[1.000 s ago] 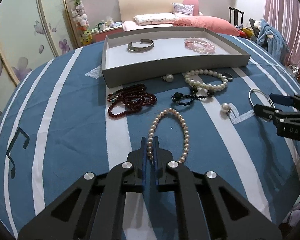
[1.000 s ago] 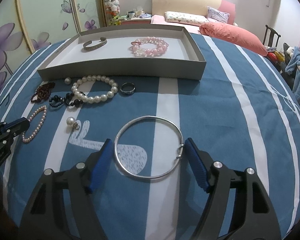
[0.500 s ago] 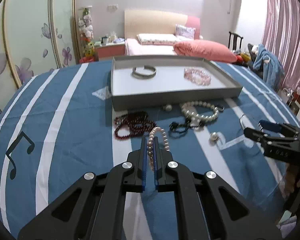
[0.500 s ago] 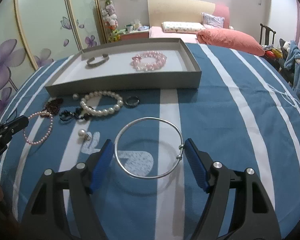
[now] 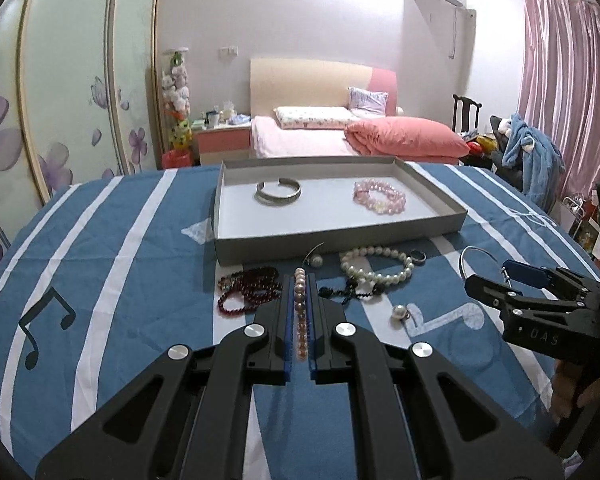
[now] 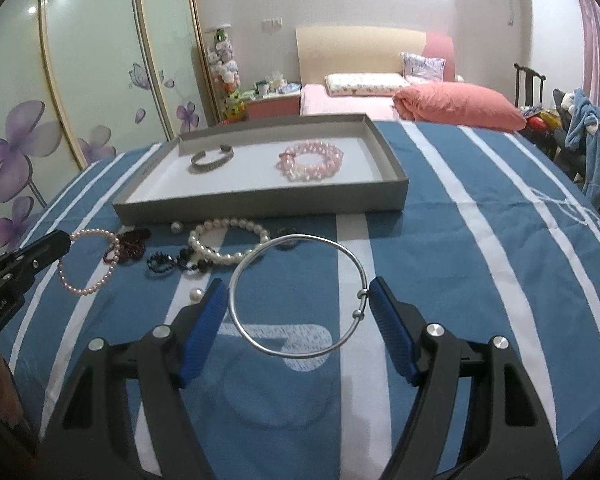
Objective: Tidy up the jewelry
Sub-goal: 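Grasp the silver hoop bangle with the right gripper while the left lifts the pearls, then carry the hoop and pearl bracelet into the grey tray and open both grippers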
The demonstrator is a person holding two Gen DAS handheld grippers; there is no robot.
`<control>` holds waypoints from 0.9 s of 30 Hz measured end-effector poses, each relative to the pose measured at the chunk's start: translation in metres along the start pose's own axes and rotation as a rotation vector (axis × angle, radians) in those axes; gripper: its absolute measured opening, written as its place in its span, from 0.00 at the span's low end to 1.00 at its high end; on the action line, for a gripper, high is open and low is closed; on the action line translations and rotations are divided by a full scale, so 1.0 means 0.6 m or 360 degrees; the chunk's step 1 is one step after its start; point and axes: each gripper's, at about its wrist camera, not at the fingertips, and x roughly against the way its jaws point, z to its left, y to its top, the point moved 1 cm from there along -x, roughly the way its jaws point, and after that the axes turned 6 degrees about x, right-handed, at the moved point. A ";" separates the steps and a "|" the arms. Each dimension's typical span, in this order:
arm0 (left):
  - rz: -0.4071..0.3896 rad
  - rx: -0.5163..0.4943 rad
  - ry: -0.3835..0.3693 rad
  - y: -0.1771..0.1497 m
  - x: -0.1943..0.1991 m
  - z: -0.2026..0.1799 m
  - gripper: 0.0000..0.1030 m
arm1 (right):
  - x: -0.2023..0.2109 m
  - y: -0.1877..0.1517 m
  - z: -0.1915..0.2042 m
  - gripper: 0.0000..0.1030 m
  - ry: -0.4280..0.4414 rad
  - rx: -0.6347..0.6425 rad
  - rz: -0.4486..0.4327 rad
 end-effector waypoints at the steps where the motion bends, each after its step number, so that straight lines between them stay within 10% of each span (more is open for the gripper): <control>1: -0.0016 -0.0002 0.0007 0.001 0.002 -0.002 0.06 | 0.003 0.002 0.001 0.69 -0.0004 -0.0001 -0.0016; 27: -0.0334 0.0001 0.0169 0.083 0.019 -0.031 0.06 | 0.105 0.094 0.029 0.69 -0.0212 0.0093 -0.0670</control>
